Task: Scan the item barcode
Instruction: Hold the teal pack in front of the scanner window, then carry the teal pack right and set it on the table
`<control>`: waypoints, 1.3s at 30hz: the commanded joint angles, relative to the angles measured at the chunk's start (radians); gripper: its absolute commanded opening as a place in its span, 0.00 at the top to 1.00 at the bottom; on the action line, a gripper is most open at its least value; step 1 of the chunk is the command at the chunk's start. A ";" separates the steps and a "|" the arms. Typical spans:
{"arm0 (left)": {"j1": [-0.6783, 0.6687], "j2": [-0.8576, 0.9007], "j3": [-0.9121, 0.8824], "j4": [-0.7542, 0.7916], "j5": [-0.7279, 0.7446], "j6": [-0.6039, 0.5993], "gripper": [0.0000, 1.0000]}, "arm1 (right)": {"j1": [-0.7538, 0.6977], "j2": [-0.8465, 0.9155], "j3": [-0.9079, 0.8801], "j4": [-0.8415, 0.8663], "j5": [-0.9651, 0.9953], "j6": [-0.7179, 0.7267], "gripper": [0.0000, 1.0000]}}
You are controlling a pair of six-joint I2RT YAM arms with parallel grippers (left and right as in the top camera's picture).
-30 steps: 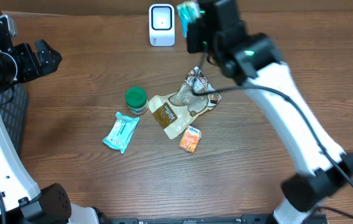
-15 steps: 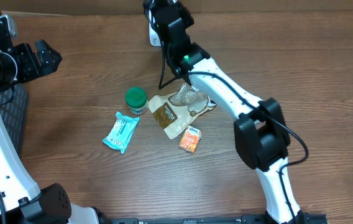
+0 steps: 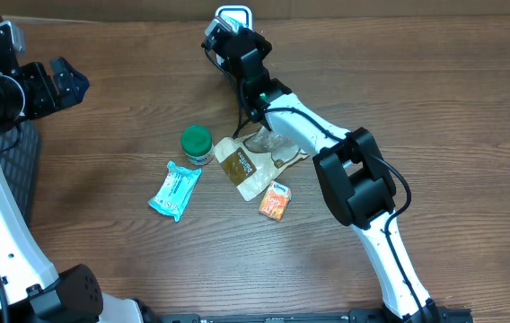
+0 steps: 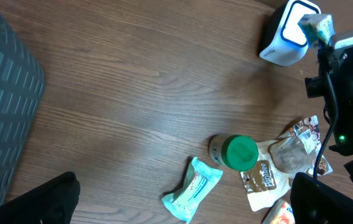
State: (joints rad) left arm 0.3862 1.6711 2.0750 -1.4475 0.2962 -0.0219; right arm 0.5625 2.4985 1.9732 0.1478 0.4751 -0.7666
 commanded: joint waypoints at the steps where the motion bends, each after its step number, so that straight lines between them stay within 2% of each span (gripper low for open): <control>1: -0.003 -0.007 0.014 0.001 0.008 0.019 0.00 | -0.013 0.014 0.010 0.020 -0.006 -0.020 0.96; 6: -0.003 -0.007 0.014 0.001 0.008 0.019 0.01 | -0.014 0.012 0.010 0.036 -0.004 -0.001 0.96; 11: -0.003 -0.007 0.014 0.001 0.008 0.019 0.01 | -0.006 -0.033 0.010 0.014 -0.002 0.199 0.96; 16: -0.003 -0.007 0.014 0.001 0.008 0.019 0.00 | 0.002 -0.148 0.010 -0.103 -0.014 0.384 0.96; 27: -0.003 -0.007 0.014 0.001 0.008 0.019 0.00 | -0.054 -0.584 0.010 -0.798 -0.288 1.013 0.96; 34: -0.003 -0.007 0.014 0.001 0.008 0.019 0.00 | -0.217 -0.776 0.010 -1.351 -0.323 1.242 0.96; 38: -0.003 -0.007 0.014 0.001 0.008 0.019 0.01 | -0.376 -0.777 -0.013 -1.611 -0.325 1.317 0.96; 39: -0.003 -0.007 0.014 0.001 0.008 0.019 0.00 | -0.415 -0.775 -0.040 -1.633 -0.335 1.316 0.96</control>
State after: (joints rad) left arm 0.3859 1.6711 2.0750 -1.4479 0.2966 -0.0219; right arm 0.2390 1.7020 1.9816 -1.4315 0.1612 0.4519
